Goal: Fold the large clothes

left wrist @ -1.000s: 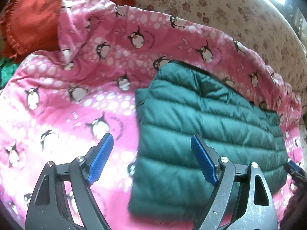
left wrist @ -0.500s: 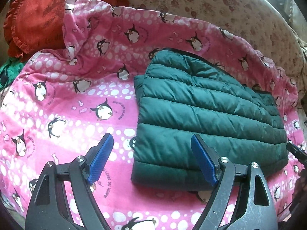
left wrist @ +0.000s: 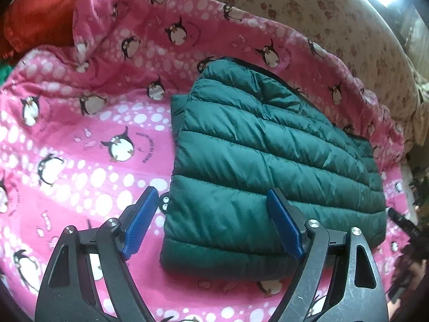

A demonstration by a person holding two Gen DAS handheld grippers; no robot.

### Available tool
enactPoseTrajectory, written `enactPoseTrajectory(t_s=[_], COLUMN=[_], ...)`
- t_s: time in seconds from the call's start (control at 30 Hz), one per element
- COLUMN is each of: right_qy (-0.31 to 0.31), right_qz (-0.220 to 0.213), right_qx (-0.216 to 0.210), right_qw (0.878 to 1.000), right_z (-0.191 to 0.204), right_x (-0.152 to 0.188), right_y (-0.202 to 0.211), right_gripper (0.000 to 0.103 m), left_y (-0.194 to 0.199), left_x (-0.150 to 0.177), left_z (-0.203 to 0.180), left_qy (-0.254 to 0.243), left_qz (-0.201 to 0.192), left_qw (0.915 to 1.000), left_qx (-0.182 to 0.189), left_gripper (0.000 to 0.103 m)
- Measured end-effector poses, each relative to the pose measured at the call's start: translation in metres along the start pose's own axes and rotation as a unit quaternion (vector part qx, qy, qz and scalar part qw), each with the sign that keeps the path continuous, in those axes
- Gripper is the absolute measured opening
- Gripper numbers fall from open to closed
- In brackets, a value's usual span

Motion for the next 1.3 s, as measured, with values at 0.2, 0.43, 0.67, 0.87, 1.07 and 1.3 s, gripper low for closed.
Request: enactPoseTrajectory(t_s=[0.2,0.43,0.67,0.87,1.07,1.3], right_qy=[-0.064,-0.086,-0.108,-0.114,-0.114,-0.105], right_qz=[0.012,0.048,0.08,0.096,0.08,0.061], right_qx=[-0.018,-0.09,-0.172,-0.193,-0.206,-0.235], right_qw=[0.998,0.991,0.976,0.97,0.969,0.964], right_z=[-0.028,-0.035,-0.035,-0.028,-0.028,-0.014], right_x=[-0.011,-0.017,-0.021,-0.024,-0.022,-0.022], right_y=[-0.019,-0.057,-0.092,-0.105,-0.093,-0.042], right_gripper=[0.099,0.102,0.103,0.103,0.087,0.054], left_y=[-0.022,-0.05,-0.064,-0.071,-0.062,-0.024], left_x=[-0.007,-0.013,-0.018,-0.019,-0.017,-0.015], left_z=[0.019,0.033,0.026,0.022,0.016,0.023], left_qy=[0.071,0.131,0.12,0.111,0.096,0.104], left_qz=[0.038,0.069,0.064,0.056,0.056,0.051], left_qw=[0.9951,0.9823,0.9832,0.9853,0.9832,0.976], left_qx=[0.058,0.115,0.122,0.118,0.145,0.184], left_gripper=[0.083,0.094,0.102,0.102,0.077,0.052])
Point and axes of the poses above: each gripper's, at about its wrist camera, not at the fingertips, and y roughly against the way its jaws point, z to its left, x to its underside, the point moved 1 cm from there along -y, roughly the way its jaws point, and after that the axes turned 2 degrees about -x, right-handed, at the moved point
